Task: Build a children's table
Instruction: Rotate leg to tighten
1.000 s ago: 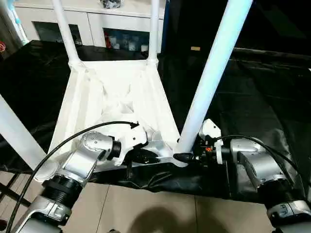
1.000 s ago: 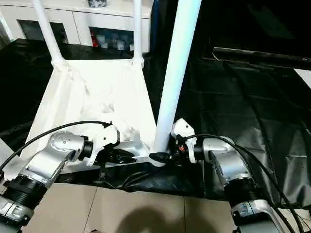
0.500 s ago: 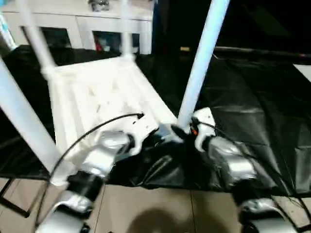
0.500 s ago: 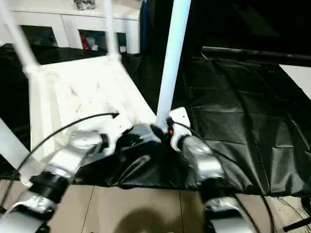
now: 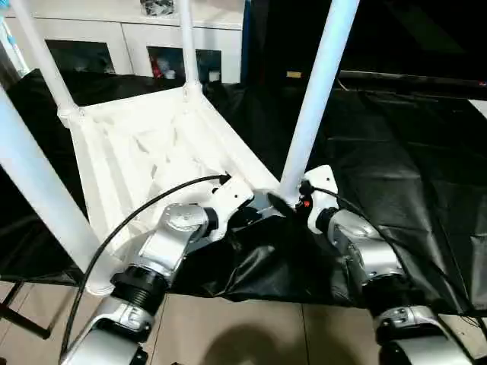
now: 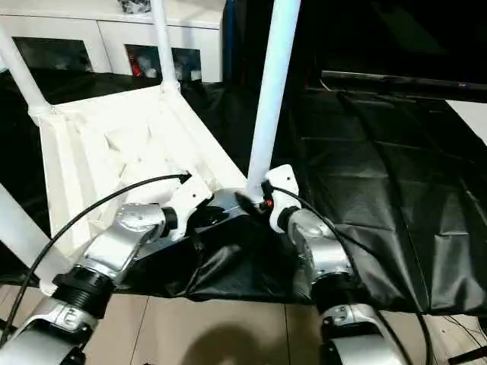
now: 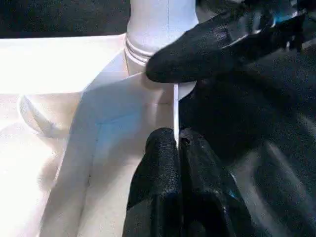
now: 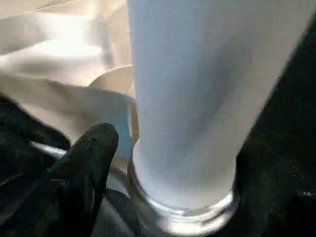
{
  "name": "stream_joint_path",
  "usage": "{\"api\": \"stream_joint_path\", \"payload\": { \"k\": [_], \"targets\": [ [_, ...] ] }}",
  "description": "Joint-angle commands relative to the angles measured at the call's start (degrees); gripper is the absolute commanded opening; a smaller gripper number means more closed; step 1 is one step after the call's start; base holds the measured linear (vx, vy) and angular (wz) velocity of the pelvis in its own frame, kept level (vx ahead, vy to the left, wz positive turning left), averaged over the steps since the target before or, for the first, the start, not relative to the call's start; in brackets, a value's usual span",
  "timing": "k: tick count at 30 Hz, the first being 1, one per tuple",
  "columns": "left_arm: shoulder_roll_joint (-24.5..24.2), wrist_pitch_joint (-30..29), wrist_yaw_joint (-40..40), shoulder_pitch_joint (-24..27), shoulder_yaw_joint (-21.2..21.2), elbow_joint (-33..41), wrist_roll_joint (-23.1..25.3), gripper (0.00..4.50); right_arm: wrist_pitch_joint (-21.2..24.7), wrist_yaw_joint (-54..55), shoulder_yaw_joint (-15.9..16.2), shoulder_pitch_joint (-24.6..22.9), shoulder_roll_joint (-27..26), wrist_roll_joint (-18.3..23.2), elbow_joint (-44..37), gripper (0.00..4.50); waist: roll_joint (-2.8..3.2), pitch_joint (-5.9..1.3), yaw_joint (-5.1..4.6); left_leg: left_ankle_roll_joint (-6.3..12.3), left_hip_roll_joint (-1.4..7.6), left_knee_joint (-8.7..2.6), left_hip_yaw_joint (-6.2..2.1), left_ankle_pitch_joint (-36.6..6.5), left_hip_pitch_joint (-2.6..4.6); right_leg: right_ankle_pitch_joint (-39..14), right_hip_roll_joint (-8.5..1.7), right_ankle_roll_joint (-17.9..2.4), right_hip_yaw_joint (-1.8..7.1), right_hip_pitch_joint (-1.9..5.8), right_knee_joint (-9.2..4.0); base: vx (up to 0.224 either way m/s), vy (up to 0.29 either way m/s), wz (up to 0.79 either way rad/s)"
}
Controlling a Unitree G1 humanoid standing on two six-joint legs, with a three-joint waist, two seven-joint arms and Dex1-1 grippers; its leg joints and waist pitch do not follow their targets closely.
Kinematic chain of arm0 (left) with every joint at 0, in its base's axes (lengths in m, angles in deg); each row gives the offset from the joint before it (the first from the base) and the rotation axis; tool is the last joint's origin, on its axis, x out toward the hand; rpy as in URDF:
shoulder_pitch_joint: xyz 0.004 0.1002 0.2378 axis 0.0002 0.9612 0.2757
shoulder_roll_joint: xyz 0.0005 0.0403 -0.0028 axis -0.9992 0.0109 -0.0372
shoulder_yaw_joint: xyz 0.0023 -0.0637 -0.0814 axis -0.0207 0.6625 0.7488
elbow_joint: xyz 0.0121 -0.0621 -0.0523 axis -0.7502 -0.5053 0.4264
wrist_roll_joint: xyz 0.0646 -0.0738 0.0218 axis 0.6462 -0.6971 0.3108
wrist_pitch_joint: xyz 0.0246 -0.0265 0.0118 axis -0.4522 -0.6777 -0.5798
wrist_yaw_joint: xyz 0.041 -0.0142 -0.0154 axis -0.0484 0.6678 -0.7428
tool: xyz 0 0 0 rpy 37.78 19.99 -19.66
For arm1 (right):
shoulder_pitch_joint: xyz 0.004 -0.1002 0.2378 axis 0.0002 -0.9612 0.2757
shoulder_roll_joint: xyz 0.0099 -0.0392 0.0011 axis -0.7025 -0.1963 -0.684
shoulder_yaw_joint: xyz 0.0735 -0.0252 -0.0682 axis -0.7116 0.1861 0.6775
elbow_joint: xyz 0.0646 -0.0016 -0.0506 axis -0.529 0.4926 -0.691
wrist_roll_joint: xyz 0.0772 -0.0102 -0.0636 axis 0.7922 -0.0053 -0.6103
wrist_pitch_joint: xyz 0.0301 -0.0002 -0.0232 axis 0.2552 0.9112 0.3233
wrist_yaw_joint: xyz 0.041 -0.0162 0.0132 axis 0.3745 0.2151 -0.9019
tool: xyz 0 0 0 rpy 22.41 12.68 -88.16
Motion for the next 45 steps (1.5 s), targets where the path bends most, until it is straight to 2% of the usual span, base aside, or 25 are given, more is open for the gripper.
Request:
{"api": "stream_joint_path", "payload": {
  "k": [1, 5, 10, 12, 14, 19, 25, 32, 35, 38, 39, 40, 41, 43, 44, 45],
  "targets": [
    [0.4, 3.3, 4.8, -0.4, -2.0, 3.3, -2.9, 0.0, -0.3, -6.9, 3.1, 0.4, 0.8, 0.3, -1.6, 3.83, -0.01, -3.42, 0.19, 2.41, 1.69, -3.74, -0.12, -13.8, 1.15, -9.6, -3.34, -13.4, 1.46, 2.49, -4.3, 0.0, 0.0, 0.0],
    [-1.6, 4.4, 7.7, -0.6, -1.8, 2.8, -3.1, 0.0, 1.4, -14.0, 4.3, -0.1, 4.0, 1.1, -2.4, 3.83, -0.12, -3.39, 0.51, 2.62, 1.77, -3.76, -0.1, -13.0, 1.01, -8.5, -3.35, -13.8, 1.45, 2.6, -4.06, 0.0, 0.0, 0.0],
    [-3.7, 4.6, 11.8, -0.8, -2.0, 3.2, -4.1, 0.0, 1.4, -19.1, 5.7, -0.6, 6.2, 1.9, -3.1, 3.83, -0.05, -3.51, 0.7, 3.01, 1.77, -3.65, -0.09, -11.9, 1.02, -6.5, -3.39, -14.6, 1.39, 2.75, -3.79, 0.0, 0.0, 0.0],
    [-4.9, 5.0, 14.2, -0.3, -2.5, 3.8, -4.5, 0.0, 1.1, -22.3, 6.5, -1.1, 7.3, 2.1, -4.1, 3.49, -0.06, -3.5, 0.84, 3.21, 1.77, -3.61, -0.05, -11.5, 1.07, -5.8, -3.34, -14.8, 1.35, 2.74, -3.76, 0.0, 0.0, 0.0],
    [-5.7, 5.5, 15.5, 0.0, -2.9, 4.1, -4.7, 0.0, 1.2, -24.4, 7.0, -1.5, 8.0, 2.4, -5.0, 3.45, -0.03, -3.5, 1.08, 3.44, 1.88, -3.62, -0.01, -11.3, 1.12, -5.5, -3.33, -15.0, 1.33, 2.72, -3.68, 0.0, 0.0, 0.0],
    [-7.0, 5.2, 18.4, 0.8, -3.2, 5.1, -5.4, 0.0, 2.3, -28.8, 8.1, -2.5, 9.4, 3.2, -7.2, 2.95, -0.03, -3.39, 1.5, 3.03, 1.99, -3.75, 0.06, -12.2, 1.19, -7.2, -3.33, -14.7, 1.34, 2.63, -3.73, 0.0, 0.0, 0.0],
    [-7.6, 4.8, 19.7, 1.2, -3.8, 5.7, -5.9, 0.0, 2.4, -31.1, 9.7, -3.6, 10.4, 2.9, -8.3, 2.7, -0.19, -3.34, 1.51, 2.35, 1.94, -3.77, 0.03, -13.2, 1.21, -9.7, -3.44, -14.0, 1.42, 2.5, -3.95, 0.0, 0.0, 0.0],
    [-7.1, 4.9, 18.9, 1.8, -3.8, 6.1, -5.5, 0.0, 3.8, -31.7, 10.4, -5.5, 9.9, 3.0, -10.2, 2.64, -0.35, -3.42, 1.54, 2.84, 1.91, -3.73, 0.01, -11.8, 1.14, -8.2, -3.37, -14.0, 1.37, 2.55, -3.79, 0.0, 0.0, 0.0],
    [-5.9, 4.6, 16.3, 1.7, -3.4, 5.7, -5.1, 0.0, 3.8, -28.7, 9.9, -6.1, 8.3, 3.3, -10.3, 2.63, -0.39, -3.36, 1.58, 2.74, 1.94, -3.74, 0.03, -12.3, 1.24, -9.2, -3.42, -13.8, 1.43, 2.43, -3.93, 0.0, 0.0, 0.0],
    [-4.1, 4.1, 12.8, 1.1, -2.8, 5.0, -4.6, 0.0, 3.7, -22.5, 8.1, -5.5, 5.5, 2.9, -8.6, 2.63, -0.46, -3.05, 1.23, 1.26, 1.86, -4.09, -0.09, -15.4, 1.33, -14.8, -3.51, -12.6, 1.47, 2.09, -4.49, 0.0, 0.0, 0.0],
    [-1.9, 3.3, 8.7, 0.3, -2.3, 3.9, -3.7, 0.0, 4.0, -14.1, 5.8, -4.1, 1.9, 2.2, -6.0, 2.63, -0.46, -2.98, 1.11, 0.83, 1.85, -4.17, -0.16, -16.2, 1.39, -16.4, -3.55, -12.2, 1.45, 2.02, -4.68, 0.0, 0.0, 0.0],
    [-1.2, 3.0, 7.4, 0.0, -2.2, 3.6, -3.3, 0.0, 4.2, -11.6, 5.1, -3.7, 0.8, 2.1, -5.4, 2.63, -0.4, -2.8, 0.7, -0.16, 1.71, -4.25, -0.23, -17.8, 1.39, -19.8, -3.55, -11.3, 1.46, 1.76, -4.94, 0.0, 0.0, 0.0],
    [-0.7, 2.9, 6.5, -0.2, -2.2, 3.3, -3.1, 0.0, 4.4, -9.9, 4.7, -3.4, 0.0, 2.0, -4.9, 2.63, -0.45, -2.83, 0.58, -0.74, 1.73, -4.36, -0.43, -18.5, 1.4, -21.5, -3.6, -10.7, 1.36, 1.86, -4.98, 0.0, 0.0, 0.0],
    [1.6, 2.4, 2.3, -1.1, -2.1, 1.8, -1.8, 0.0, 5.4, -2.5, 3.1, -1.9, -3.1, 1.5, -2.8, 2.63, -0.57, -2.79, -0.36, -1.57, 1.53, -4.45, -0.71, -20.5, 1.36, -25.5, -3.56, -8.9, 1.27, 1.62, -5.44, 0.0, 0.0, 0.0],
    [3.5, 1.4, -0.9, -1.7, -1.7, 0.7, -1.4, 0.0, 5.3, 3.2, 2.8, -0.8, -5.0, -0.1, -1.1, 2.63, -0.42, -2.82, -0.76, -1.74, 1.5, -4.53, -0.87, -20.4, 1.03, -25.9, -3.6, -8.5, 1.28, 1.77, -5.37, 0.0, 0.0, 0.0],
    [3.5, 1.4, -1.1, -1.8, -1.7, 0.6, -1.4, 0.0, 5.3, 3.5, 2.8, -0.7, -5.1, -0.1, -1.0, 2.63, -0.45, -2.75, -0.94, -1.86, 1.44, -4.54, -0.88, -20.6, 0.97, -26.4, -3.57, -8.3, 1.23, 1.65, -5.51, 0.0, 0.0, 0.0]
  ]
}}
